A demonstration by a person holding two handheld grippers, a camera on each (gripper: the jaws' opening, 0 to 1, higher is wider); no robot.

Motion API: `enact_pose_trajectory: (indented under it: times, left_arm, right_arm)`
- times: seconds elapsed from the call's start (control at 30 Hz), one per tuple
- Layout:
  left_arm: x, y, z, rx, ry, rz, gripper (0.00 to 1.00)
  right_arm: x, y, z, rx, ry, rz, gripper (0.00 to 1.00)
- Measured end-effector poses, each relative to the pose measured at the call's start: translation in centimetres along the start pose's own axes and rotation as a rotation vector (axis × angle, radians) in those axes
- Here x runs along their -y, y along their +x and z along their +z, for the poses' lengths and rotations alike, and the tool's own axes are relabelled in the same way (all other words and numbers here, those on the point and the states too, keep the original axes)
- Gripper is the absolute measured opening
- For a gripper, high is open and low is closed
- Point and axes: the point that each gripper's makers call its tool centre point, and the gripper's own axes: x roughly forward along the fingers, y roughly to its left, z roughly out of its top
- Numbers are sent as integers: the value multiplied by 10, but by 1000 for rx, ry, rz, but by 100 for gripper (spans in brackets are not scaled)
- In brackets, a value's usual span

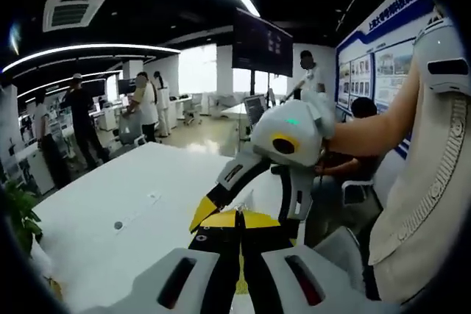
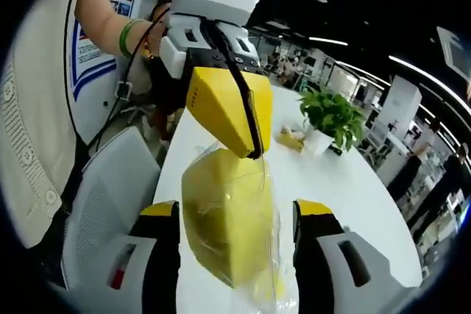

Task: Compare the silicone blocks by pressing each to a similar depth, holding the contact briefly, and releasing to observe deformation and rebound differences across the visible hardness samples.

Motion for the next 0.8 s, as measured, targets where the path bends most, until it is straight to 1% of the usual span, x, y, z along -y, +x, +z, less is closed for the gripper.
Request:
enact_pose_trajectory:
  times: [0.17, 0.3, 0.33, 0.37, 0.4, 0.43, 0.5, 0.6, 0.67, 0.8]
  left_arm:
    - [-6, 1, -4, 1, -21, -2, 0]
    - [-9, 3, -6, 2, -31, -1, 0]
    - [-10, 3, -7, 0, -36, -5, 0]
    - [-12, 4, -10, -5, -41, -5, 0]
    - [-13, 5, -11, -10, -41, -4, 0]
    - [-15, 6, -14, -18, -44, -3, 0]
    - [-17, 7, -18, -25, -59, -6, 0]
    - [-20, 8, -24, -30, -67, -5, 0]
    - [-22, 9, -26, -33, -70, -6, 0]
    - [-31, 10, -34, -34, -91, -1, 0]
  right_arm:
    - [0, -4, -3, 16, 47, -36, 64]
    - [1, -7, -4, 52, 116, -82, 68]
    - [3, -8, -3, 63, 144, -106, 70]
    - [7, -11, -2, 77, 165, -147, 71]
    - [9, -14, 3, 106, 173, -174, 73]
    - [9, -17, 9, 144, 193, -187, 75]
    - [12, -23, 16, 205, 253, -233, 81]
    - [16, -30, 12, 201, 268, -311, 86]
    - [14, -33, 11, 214, 283, -337, 89]
    - [9, -42, 10, 273, 379, -400, 96]
